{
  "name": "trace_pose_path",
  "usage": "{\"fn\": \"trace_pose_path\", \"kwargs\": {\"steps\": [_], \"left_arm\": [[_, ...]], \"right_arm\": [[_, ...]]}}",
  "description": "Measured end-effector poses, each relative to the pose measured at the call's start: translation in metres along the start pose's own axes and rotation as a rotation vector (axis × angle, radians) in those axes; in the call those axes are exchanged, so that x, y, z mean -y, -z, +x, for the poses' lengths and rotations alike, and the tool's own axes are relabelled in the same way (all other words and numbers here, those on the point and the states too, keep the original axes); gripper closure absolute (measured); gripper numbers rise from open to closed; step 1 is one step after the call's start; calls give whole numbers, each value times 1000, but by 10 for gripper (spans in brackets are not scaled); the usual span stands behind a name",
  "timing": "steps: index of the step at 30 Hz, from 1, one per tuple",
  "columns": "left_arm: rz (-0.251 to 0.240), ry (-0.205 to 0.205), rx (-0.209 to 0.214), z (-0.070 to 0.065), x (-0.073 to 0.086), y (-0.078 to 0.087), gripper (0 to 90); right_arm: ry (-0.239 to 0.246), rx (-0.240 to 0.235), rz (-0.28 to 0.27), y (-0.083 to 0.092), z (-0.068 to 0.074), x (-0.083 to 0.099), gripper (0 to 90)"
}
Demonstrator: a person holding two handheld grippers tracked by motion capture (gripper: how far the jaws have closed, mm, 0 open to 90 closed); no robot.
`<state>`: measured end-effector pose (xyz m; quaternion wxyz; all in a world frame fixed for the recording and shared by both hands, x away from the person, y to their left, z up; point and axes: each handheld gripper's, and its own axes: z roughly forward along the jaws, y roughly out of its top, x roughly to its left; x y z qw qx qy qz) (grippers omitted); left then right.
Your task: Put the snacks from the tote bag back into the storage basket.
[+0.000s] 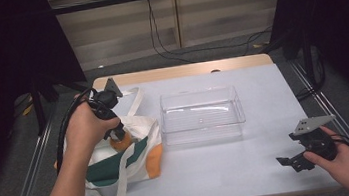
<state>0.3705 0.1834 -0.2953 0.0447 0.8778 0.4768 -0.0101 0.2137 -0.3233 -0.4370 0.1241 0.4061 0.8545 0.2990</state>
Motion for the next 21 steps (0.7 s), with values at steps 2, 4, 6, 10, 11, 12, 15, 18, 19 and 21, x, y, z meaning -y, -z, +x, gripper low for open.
{"fn": "trace_pose_path", "kwargs": {"steps": [2, 4, 6, 10, 11, 12, 15, 18, 19, 21], "left_arm": [[-7, 2, 0, 1, 0, 2, 594], [-10, 8, 4, 1, 1, 6, 594], [2, 10, 0, 0, 1, 11, 594], [-4, 9, -10, -1, 1, 19, 594], [2, 5, -13, -1, 1, 22, 594], [6, 10, -17, -2, 1, 25, 594], [9, 9, -19, -3, 1, 35, 594], [5, 18, -29, -4, 0, 46, 594], [5, 22, -32, -4, 0, 51, 594], [5, 24, -36, -4, 0, 54, 594]], "right_arm": [[-1, 1, 1, 0, 0, 0, 48], [-6, -1, 3, 1, 1, 0, 48], [-9, -1, 4, 1, 1, 0, 48], [-4, -3, 0, 0, 1, 0, 48], [1, -1, -6, 0, 1, 0, 48], [1, -1, -6, 0, 1, 0, 48], [-3, -1, -8, 0, 1, 0, 48], [-1, 0, -11, 0, 0, 0, 48], [0, -4, -12, 0, 0, 0, 48], [1, -4, -12, 0, 0, 0, 48]]}}
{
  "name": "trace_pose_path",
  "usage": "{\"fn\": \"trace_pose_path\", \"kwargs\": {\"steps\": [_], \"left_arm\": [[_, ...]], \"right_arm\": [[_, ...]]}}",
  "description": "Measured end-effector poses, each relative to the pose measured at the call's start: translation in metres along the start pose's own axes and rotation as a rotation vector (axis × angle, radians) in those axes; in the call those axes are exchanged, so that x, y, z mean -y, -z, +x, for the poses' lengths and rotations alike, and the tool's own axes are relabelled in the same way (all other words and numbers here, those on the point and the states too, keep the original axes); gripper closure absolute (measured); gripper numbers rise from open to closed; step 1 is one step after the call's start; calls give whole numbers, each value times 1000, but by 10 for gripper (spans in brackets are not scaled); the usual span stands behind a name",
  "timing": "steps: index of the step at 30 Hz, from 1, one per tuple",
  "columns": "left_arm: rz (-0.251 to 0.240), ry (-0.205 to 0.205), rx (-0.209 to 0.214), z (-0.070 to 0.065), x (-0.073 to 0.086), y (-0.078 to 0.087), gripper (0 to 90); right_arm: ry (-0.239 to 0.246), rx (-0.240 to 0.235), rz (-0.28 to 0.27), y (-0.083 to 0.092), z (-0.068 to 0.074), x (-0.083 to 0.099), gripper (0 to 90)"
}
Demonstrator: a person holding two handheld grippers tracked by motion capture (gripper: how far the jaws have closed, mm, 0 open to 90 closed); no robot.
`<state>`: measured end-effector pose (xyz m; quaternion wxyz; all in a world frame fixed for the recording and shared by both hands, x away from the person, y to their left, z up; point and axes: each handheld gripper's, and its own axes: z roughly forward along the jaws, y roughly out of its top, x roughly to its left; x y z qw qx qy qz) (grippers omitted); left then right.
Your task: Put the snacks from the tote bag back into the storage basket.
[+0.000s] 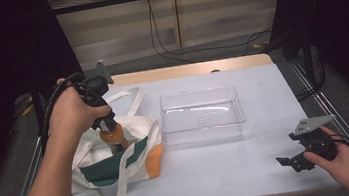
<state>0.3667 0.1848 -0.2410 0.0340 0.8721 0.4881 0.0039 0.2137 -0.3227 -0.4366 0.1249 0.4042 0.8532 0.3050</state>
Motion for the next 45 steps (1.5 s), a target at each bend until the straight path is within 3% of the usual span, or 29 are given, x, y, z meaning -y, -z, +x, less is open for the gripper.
{"fn": "trace_pose_path", "kwargs": {"steps": [18, 39, 45], "left_arm": [[-11, 5, -9, -3, -2, 52, 594], [-31, 2, 1, -22, -14, 86, 594], [-26, -26, -1, -33, -19, 91, 594]], "right_arm": [[0, -5, 5, 1, 0, 0, 48], [2, -2, 7, 2, -1, 0, 49], [-4, -6, 4, 2, -1, 1, 48]]}}
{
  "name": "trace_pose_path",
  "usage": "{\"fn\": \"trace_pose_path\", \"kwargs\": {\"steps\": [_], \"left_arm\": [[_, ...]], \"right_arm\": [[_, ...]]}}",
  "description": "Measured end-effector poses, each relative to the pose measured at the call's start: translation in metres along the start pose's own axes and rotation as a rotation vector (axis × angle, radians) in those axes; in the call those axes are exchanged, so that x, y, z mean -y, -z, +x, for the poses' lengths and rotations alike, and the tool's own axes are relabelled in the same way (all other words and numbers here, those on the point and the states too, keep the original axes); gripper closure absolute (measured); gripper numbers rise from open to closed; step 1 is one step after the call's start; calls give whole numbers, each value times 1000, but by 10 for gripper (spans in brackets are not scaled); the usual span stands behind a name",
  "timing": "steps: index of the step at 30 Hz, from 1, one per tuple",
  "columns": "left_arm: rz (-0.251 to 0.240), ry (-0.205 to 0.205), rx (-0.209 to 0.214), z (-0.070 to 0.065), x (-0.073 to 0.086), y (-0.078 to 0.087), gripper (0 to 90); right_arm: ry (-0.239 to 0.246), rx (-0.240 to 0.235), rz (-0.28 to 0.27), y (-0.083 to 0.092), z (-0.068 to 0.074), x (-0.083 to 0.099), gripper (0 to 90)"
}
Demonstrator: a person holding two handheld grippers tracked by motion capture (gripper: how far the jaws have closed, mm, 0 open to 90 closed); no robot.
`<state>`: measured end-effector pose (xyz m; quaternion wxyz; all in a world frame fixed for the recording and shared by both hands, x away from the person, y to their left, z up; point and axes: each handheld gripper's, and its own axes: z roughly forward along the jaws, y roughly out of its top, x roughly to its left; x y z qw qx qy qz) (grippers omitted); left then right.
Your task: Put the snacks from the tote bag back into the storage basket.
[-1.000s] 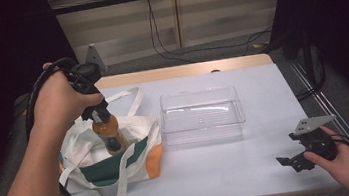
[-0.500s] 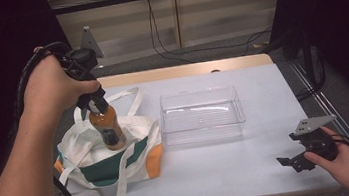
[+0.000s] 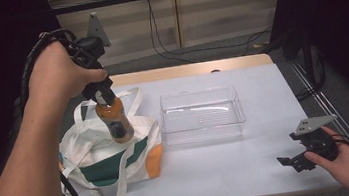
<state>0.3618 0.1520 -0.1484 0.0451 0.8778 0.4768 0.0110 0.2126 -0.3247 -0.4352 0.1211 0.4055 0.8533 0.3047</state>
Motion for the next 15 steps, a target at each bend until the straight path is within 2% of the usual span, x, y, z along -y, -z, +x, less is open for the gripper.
{"fn": "trace_pose_path", "kwargs": {"steps": [7, 15], "left_arm": [[0, -30, 23, -12, -5, 3, 595], [5, -40, 18, -19, -12, -1, 594]], "right_arm": [[3, 10, 0, 1, 0, 0, 48], [2, 11, -2, 1, 0, 0, 48]]}}
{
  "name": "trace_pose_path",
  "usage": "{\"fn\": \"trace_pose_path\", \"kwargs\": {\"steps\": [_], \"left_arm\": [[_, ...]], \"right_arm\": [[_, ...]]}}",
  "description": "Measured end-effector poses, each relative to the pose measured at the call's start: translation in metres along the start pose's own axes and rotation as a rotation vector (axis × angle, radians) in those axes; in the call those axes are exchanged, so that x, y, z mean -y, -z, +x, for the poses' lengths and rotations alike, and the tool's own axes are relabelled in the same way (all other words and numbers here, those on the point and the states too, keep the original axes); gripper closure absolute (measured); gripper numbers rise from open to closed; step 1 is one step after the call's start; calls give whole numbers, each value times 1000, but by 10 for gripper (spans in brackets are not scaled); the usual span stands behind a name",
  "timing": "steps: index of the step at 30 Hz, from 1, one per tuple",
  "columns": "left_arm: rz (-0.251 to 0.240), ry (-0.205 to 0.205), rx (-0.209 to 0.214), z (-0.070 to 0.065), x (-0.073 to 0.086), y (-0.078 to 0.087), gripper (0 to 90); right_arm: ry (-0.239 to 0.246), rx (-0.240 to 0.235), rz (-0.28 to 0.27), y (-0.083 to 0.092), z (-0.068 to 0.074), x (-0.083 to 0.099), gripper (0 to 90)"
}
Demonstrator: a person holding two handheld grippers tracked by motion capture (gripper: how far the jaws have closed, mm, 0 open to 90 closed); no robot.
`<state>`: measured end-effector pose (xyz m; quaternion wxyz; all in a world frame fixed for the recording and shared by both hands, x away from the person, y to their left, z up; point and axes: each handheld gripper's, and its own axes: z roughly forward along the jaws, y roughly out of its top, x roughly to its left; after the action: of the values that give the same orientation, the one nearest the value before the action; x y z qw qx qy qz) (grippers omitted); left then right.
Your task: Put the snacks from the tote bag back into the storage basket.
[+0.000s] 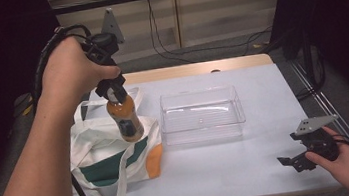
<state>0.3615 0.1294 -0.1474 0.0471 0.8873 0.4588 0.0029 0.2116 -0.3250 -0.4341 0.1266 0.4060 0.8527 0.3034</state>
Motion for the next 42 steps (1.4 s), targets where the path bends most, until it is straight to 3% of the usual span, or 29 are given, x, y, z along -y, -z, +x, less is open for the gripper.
{"fn": "trace_pose_path", "kwargs": {"steps": [19, 42], "left_arm": [[-11, -17, 7, -11, -15, -3, 595], [-26, -66, 18, -28, -39, -6, 594]], "right_arm": [[-2, 1, -1, 0, 0, 0, 48], [-12, -2, -7, 2, -1, 2, 49]]}}
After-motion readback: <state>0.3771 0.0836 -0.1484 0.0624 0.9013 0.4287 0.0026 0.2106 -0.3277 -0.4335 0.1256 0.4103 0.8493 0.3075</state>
